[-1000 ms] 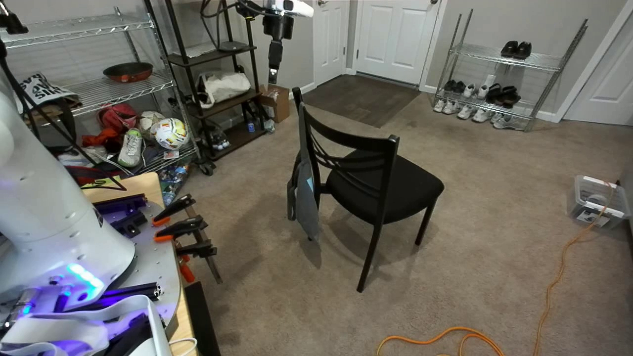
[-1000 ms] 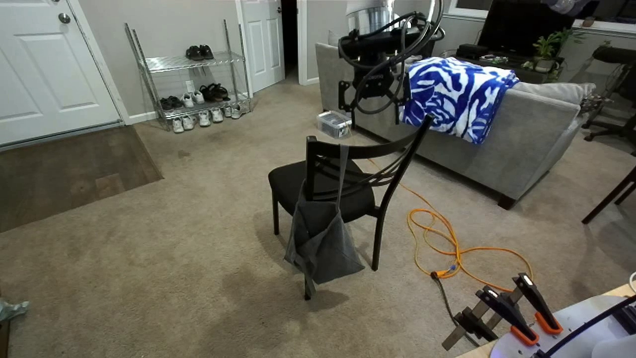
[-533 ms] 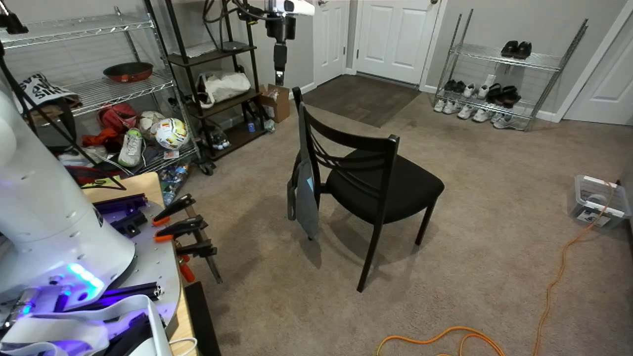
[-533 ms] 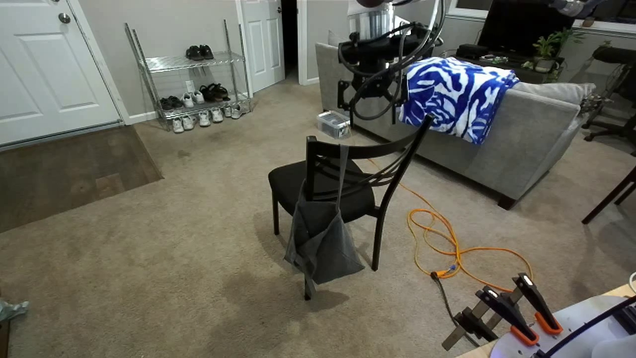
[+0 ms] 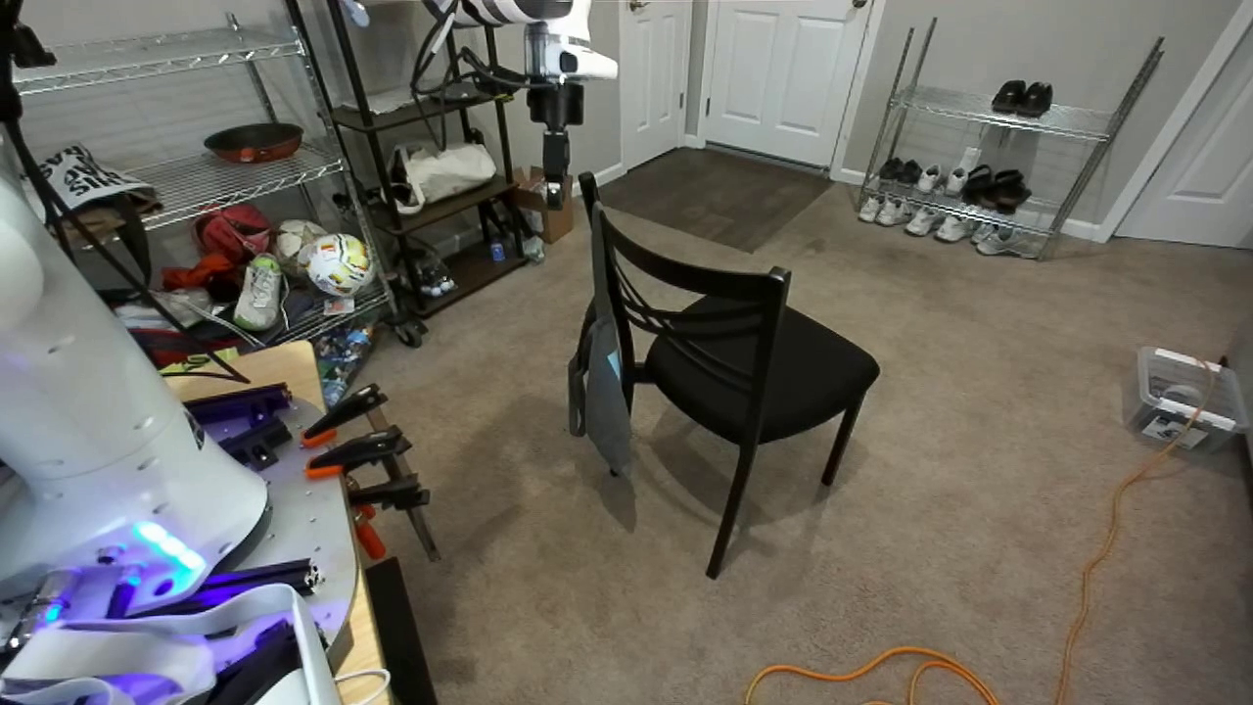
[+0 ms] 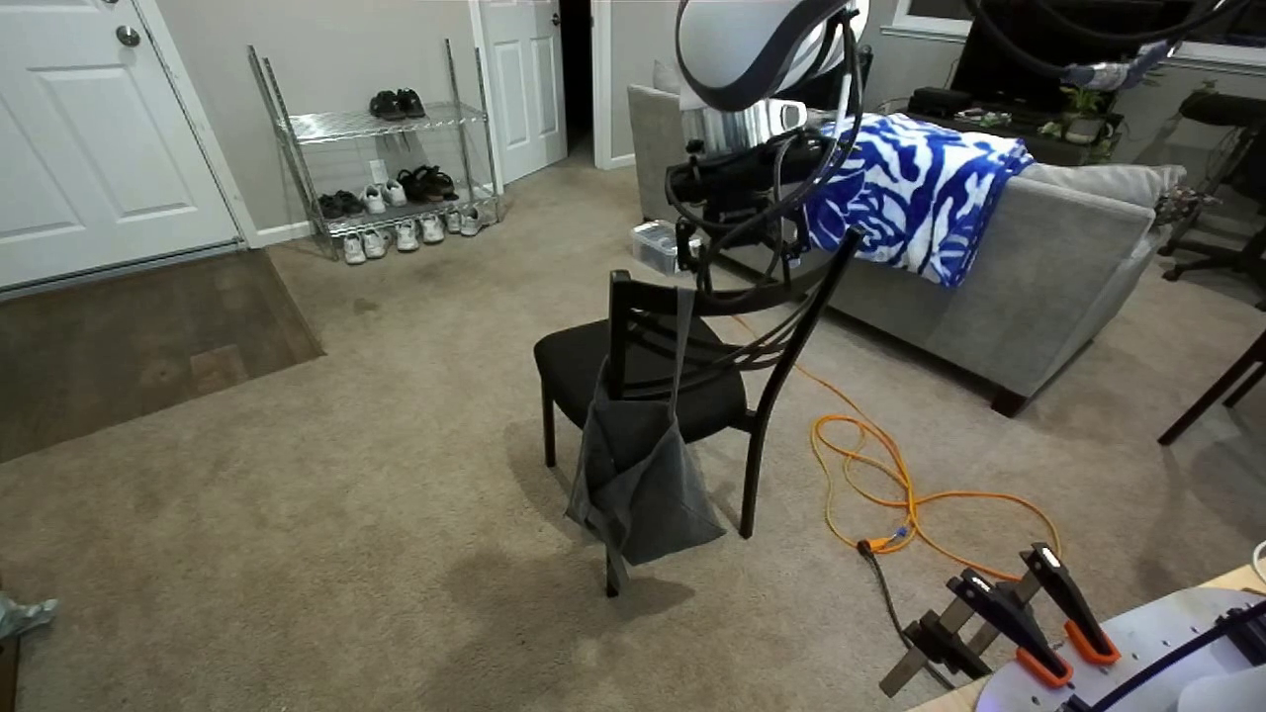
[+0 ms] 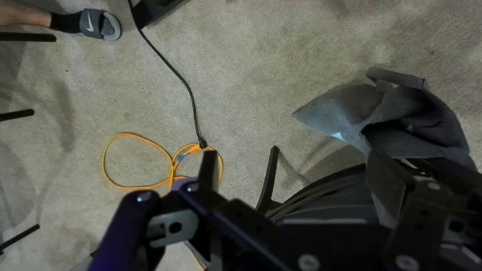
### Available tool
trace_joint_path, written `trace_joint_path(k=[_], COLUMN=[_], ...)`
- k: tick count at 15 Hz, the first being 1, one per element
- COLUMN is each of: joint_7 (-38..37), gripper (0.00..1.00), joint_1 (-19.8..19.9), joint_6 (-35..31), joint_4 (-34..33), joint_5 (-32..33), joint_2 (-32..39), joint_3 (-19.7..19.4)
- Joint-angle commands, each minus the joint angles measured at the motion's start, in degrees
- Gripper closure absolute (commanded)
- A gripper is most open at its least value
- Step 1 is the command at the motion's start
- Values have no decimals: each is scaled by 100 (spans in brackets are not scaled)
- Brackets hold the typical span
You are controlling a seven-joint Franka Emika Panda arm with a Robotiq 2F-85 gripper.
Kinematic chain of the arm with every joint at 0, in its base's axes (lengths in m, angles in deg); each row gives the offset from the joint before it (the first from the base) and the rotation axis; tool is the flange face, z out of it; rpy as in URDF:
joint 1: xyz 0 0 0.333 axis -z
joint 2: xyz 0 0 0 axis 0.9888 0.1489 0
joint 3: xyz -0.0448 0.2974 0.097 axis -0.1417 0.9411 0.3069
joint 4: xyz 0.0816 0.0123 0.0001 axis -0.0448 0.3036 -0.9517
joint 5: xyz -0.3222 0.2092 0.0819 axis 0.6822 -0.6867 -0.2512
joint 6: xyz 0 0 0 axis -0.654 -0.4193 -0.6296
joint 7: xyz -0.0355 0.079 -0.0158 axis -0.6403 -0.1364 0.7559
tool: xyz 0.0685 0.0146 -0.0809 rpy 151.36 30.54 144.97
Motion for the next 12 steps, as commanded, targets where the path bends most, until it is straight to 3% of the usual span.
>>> trace_joint_path(k=[1, 4, 7, 12], joint_7=[266, -20, -235, -676], gripper=[0, 0, 0, 0], joint_1=[-127, -241, -260, -143], joint_6=[-454, -1181, -1772, -2363], joint_4=[179, 346, 416, 364], joint_5=[469, 976, 1063, 391], joint_2=[-17, -108, -174, -180], joint_3=[-40, -113, -190, -223])
